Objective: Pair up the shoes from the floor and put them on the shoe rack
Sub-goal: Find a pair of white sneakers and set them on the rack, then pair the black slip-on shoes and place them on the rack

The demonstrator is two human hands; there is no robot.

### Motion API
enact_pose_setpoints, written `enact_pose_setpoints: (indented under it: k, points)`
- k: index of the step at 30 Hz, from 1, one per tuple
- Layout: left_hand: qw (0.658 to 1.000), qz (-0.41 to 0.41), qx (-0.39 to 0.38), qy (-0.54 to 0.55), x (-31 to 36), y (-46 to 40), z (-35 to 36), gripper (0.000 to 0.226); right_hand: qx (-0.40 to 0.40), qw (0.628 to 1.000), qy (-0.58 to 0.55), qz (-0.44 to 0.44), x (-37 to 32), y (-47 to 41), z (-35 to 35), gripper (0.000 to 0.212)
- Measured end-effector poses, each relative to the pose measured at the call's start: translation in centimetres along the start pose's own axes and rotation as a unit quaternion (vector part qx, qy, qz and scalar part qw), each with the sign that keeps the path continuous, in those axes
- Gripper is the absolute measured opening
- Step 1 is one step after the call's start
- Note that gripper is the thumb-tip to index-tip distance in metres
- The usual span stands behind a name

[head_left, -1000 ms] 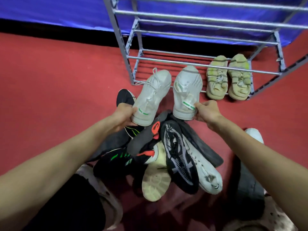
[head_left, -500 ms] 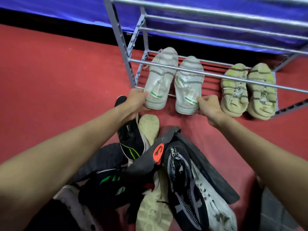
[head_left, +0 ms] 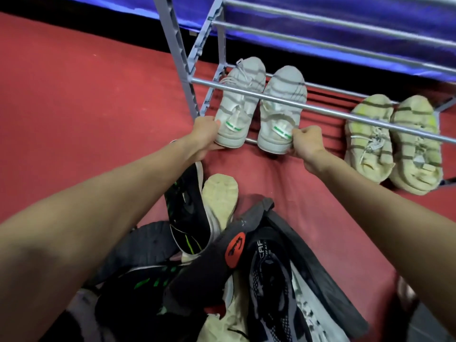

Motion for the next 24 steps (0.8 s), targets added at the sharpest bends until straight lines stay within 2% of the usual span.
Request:
enact_pose_setpoints:
  k: [7, 10, 13, 16, 19, 22, 24]
  points:
    - [1.000, 0.000, 0.003, 0.006, -0.7, -1.1, 0.4, 0.036, -0.022, 1.000, 0.011, 0.014, 0.1, -0.2, 2.0, 0.032]
    - [1.000, 0.014, -0.010, 0.001, -1.0, -0.6, 0.3, 0.030, -0.020, 1.000, 0.002, 0.011, 0.3, 0.6, 1.9, 0.026]
    - [0.998, 0.030, 0.014, -0.058, -1.4, 0.8, -0.4, 0.017, -0.022, 1.000, 0.015, -0.008, 0.3, 2.3, 1.7, 0.023]
    - [0.988, 0.050, 0.058, -0.135, -2.8, 2.9, -1.1, 0.022, -0.041, 0.998, 0.046, -0.026, 0.5, 5.8, 1.0, 0.018]
    - [0.971, 0.083, 0.069, -0.211, -4.0, 6.4, -1.3, 0.029, -0.071, 0.990, 0.103, -0.065, 0.5, 10.3, -0.2, 0.024]
    - [0.962, 0.117, 0.049, -0.240, -4.1, 10.8, -0.8, 0.024, -0.078, 0.981, 0.139, -0.107, 0.4, 14.5, -1.7, 0.031]
    - [0.962, 0.099, 0.008, -0.254, -4.4, 13.8, -0.2, 0.019, -0.079, 0.979, 0.137, -0.132, 0.6, 17.2, -2.9, 0.034]
Point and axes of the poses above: each hand's wrist, its own y-axis away from the middle knuckle, its own z-axis out of the palm, x = y × z, the point moved 3 cm from there along -y, towards the middle knuckle, and after that the axes turned 9 degrees about -y, right-handed, at the moved point
